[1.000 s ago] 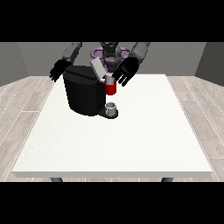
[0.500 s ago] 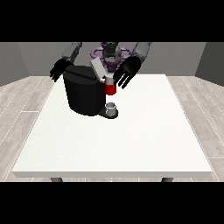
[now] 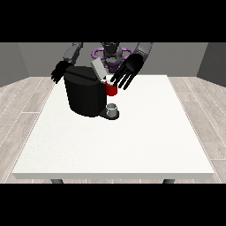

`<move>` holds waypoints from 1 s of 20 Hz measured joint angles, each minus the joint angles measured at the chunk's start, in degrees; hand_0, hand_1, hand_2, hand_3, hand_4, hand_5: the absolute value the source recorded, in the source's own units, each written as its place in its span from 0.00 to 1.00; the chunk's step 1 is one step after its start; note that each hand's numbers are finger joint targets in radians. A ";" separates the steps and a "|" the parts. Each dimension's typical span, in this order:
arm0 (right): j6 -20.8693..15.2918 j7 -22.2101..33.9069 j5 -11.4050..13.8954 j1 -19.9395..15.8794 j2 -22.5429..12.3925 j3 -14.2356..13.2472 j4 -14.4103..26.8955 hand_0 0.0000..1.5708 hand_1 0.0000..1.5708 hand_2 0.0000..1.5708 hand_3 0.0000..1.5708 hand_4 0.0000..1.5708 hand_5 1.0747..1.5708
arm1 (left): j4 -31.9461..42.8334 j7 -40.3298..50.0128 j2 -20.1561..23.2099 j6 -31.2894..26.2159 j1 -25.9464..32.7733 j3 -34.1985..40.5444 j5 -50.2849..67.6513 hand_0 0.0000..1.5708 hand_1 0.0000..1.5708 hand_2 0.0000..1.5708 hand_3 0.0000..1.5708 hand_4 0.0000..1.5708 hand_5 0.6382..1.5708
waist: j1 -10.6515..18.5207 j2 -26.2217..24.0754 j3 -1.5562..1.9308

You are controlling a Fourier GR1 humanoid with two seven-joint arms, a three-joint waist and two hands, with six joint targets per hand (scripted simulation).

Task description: Insert the coffee pod into the coffee machine and close the lid

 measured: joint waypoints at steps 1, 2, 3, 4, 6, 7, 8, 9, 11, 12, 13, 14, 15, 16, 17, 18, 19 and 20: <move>0.08 0.46 -0.08 0.15 -0.03 0.09 -0.26 0.00 0.00 0.00 0.00 0.22 1.00 | 0.02 -0.38 -0.05 0.31 0.63 0.01 -0.12 0.00 0.00 0.00 0.00 0.00 1.00 | 0.09 -0.37 0.00; -0.18 0.65 0.08 0.32 0.18 0.27 -0.24 0.00 0.00 0.00 0.00 0.22 1.00 | 0.06 -0.37 -0.04 -0.16 0.63 0.09 -0.09 0.00 0.00 0.00 0.00 0.00 1.00 | 0.19 -0.83 -0.02; -0.51 0.45 0.32 0.31 0.41 0.41 -0.06 0.00 0.00 0.00 0.00 0.25 1.00 | 0.00 -0.67 0.03 -0.15 0.75 0.21 -0.08 0.00 0.00 0.00 0.00 0.00 1.00 | 0.48 -0.66 -0.02; -0.40 0.74 -0.11 0.46 0.16 -0.15 0.44 0.00 0.00 0.00 0.00 0.24 1.00 | -0.19 -0.42 -0.48 -0.45 1.23 0.08 -0.08 0.00 0.00 0.00 0.00 0.00 1.00 | 0.98 -1.57 -0.03; -0.10 0.53 -0.43 0.95 -0.23 -0.59 0.73 0.00 0.00 0.00 0.00 0.27 1.00 | -0.53 -0.47 -0.98 -0.08 2.34 -0.11 -0.41 0.00 0.00 0.00 0.00 0.00 1.00 | 1.34 -2.39 -0.03; -0.47 0.53 -0.28 0.93 0.01 -0.50 0.85 0.00 0.00 0.00 0.00 0.26 1.00 | -0.76 -0.27 -1.56 0.24 2.68 -0.27 -0.61 0.00 0.00 0.00 0.00 0.00 1.00 | 1.58 -2.75 -0.03; -0.24 0.22 -0.40 1.26 -0.29 -0.79 1.33 0.00 0.00 0.00 0.00 0.26 1.00 | -0.99 -0.08 -1.59 -0.27 2.68 -0.12 -0.45 0.00 0.00 0.00 0.00 0.00 1.00 | 1.87 -3.28 -0.04; 0.07 -0.07 -0.49 2.08 -0.49 -0.87 1.44 0.00 0.00 0.00 0.00 0.23 1.00 | -1.07 -0.31 -1.73 -0.32 3.42 0.31 0.00 0.00 0.00 0.00 0.00 0.00 1.00 | 2.13 -3.90 -0.03; -0.40 -0.06 -0.77 2.89 -0.46 -1.62 2.54 0.00 0.00 0.00 0.00 0.24 1.00 | -1.82 0.08 -4.07 -0.06 5.22 0.53 0.87 0.00 0.00 0.00 0.00 0.00 1.00 | 3.62 -5.87 -0.03; -0.22 -0.01 -1.04 3.60 -0.54 -1.82 2.61 0.00 0.00 0.00 0.00 0.27 1.00 | -1.98 0.33 -4.54 -0.08 5.92 1.00 1.43 0.00 0.00 0.00 0.00 0.00 1.00 | 3.84 -6.85 -0.04; -0.03 -0.05 -1.23 4.15 -0.71 -2.01 2.57 0.00 0.00 0.00 0.00 0.24 1.00 | -2.04 0.17 -5.08 0.08 6.63 2.14 2.71 0.00 0.00 0.00 0.00 0.00 1.00 | 4.20 -7.49 -0.04; -0.10 -0.35 -1.33 4.67 -0.71 -2.28 2.86 0.00 0.00 0.00 0.00 0.26 1.00 | -2.20 0.14 -5.86 0.30 7.16 3.49 4.25 0.00 0.00 0.00 0.00 0.00 1.00 | 4.89 -8.09 -0.05; -0.24 -0.95 -1.47 5.43 -0.48 -2.54 3.32 0.00 0.00 0.00 0.00 0.25 1.00 | -2.38 0.31 -6.62 0.17 7.62 4.68 5.73 0.00 0.00 0.00 0.00 0.05 1.00 | 5.63 -9.00 -0.06; -0.46 -1.10 -1.73 5.79 -0.40 -3.02 3.85 0.00 0.00 0.00 0.00 0.28 1.00 | -2.76 -0.10 -8.17 0.36 8.40 5.93 7.56 0.00 0.00 0.00 0.00 0.16 1.00 | 6.73 -9.90 -0.05; -0.38 -0.98 -1.80 6.73 -0.56 -3.20 4.10 0.00 0.00 0.00 0.00 0.28 1.00 | -2.83 -0.30 -9.35 0.19 9.46 7.28 9.40 0.00 0.00 0.00 0.00 0.17 1.00 | 7.43 -11.32 -0.07; -0.33 -1.60 -2.17 7.76 -0.72 -3.89 4.62 0.00 0.00 0.00 0.00 0.27 1.00 | -2.98 -0.56 -10.43 -0.18 10.45 8.85 11.53 0.00 0.00 0.00 0.00 0.15 1.00 | 8.50 -12.56 -0.07; -0.45 -2.12 -2.24 8.48 -0.75 -4.24 4.91 0.00 0.00 0.00 0.00 0.27 1.00 | -3.20 -1.10 -11.95 0.26 11.92 9.95 13.11 0.00 0.00 0.00 0.00 0.00 1.00 | 9.37 -13.48 -0.06; -0.10 -1.95 -2.72 9.28 -1.12 -4.75 5.04 0.00 0.00 0.00 0.00 0.25 1.00 | -3.24 -1.58 -12.89 -0.16 13.35 11.15 14.87 0.00 0.00 0.00 0.00 0.00 1.00 | 10.14 -14.89 -0.07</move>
